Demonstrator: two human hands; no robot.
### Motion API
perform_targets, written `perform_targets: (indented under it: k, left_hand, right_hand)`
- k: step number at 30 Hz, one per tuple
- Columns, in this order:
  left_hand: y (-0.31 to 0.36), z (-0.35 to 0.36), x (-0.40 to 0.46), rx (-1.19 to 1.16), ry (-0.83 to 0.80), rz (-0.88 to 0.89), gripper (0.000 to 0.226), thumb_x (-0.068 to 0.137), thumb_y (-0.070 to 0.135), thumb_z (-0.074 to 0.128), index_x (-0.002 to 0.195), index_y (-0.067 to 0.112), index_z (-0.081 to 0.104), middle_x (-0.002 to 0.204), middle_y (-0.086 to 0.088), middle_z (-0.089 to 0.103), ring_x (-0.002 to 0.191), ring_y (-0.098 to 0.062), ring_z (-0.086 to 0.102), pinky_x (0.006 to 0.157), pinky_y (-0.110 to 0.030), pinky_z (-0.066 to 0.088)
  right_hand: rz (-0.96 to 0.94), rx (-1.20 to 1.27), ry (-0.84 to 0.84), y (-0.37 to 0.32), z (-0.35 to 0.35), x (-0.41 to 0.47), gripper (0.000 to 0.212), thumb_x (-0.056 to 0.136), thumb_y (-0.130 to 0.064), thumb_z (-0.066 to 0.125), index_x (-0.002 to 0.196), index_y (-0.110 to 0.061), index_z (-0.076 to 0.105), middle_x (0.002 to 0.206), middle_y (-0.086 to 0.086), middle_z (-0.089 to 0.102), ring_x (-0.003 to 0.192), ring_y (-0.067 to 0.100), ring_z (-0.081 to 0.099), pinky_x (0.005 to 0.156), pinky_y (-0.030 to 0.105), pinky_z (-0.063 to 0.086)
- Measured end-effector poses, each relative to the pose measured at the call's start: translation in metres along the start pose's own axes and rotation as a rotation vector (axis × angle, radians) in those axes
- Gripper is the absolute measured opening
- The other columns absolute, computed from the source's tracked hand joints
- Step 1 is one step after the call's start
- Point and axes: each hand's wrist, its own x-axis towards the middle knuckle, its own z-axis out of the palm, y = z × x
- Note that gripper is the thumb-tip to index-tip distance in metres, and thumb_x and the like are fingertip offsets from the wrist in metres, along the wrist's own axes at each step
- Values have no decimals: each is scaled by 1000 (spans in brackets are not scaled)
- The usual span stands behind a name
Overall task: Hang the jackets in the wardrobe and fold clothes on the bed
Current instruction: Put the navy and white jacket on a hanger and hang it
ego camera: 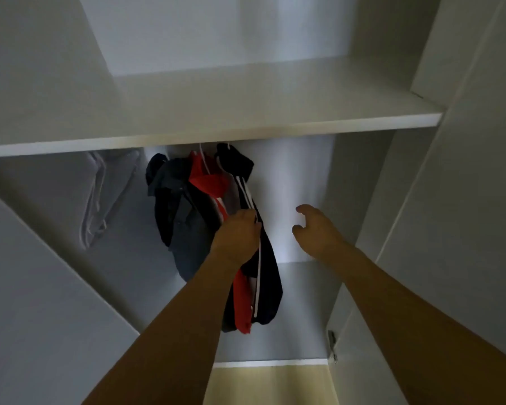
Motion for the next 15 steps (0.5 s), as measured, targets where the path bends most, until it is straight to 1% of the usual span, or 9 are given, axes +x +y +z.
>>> perform_targets:
  k: [3,6,7,10,13,15]
  left_hand:
    - [10,11,5,16,13,200,41,103,23,42,139,3,46,136,-15,52,122,-30,48,103,-36,38]
    - [19,23,1,41,-11,401,39,102,23,43,135,3,49,130,-13,55,116,-29,51,100,-36,40]
    - [22,27,-2,45,-25,470,37,101,22,43,133,3,51,127,-12,57,114,-29,53,98,-36,41]
    - [37,40,-23,14,-83,630,33,101,20,45,126,3,55,121,-11,59,109,-28,55,96,-34,42]
    - [63,47,-57,-32,-147,749,27,101,22,42,120,8,55,116,-8,59,106,-26,55,91,-32,43]
    - [83,55,-83,-52,-187,837,29,101,23,41,124,10,53,120,-6,58,109,-24,53,91,-32,43]
  right_hand:
    - [82,-24,99,9,-1,-19,53,95,-13,50,146,-13,35,147,11,40,130,28,44,108,34,36]
    - [200,-42,201,20,3,-50,53,94,-14,49,145,-16,36,148,8,40,127,27,48,99,25,38]
    - [248,-46,226,24,5,-65,53,94,-14,49,145,-16,36,148,7,39,127,27,48,98,25,38]
    - [384,-73,281,37,13,-117,53,93,-13,50,145,-16,37,149,7,38,132,26,43,106,29,33]
    - [510,-89,348,44,17,-176,51,93,-13,49,143,-16,39,148,7,40,132,26,43,108,32,33]
    - [578,-96,415,49,17,-217,49,94,-14,49,142,-15,40,148,7,40,133,26,41,109,33,32]
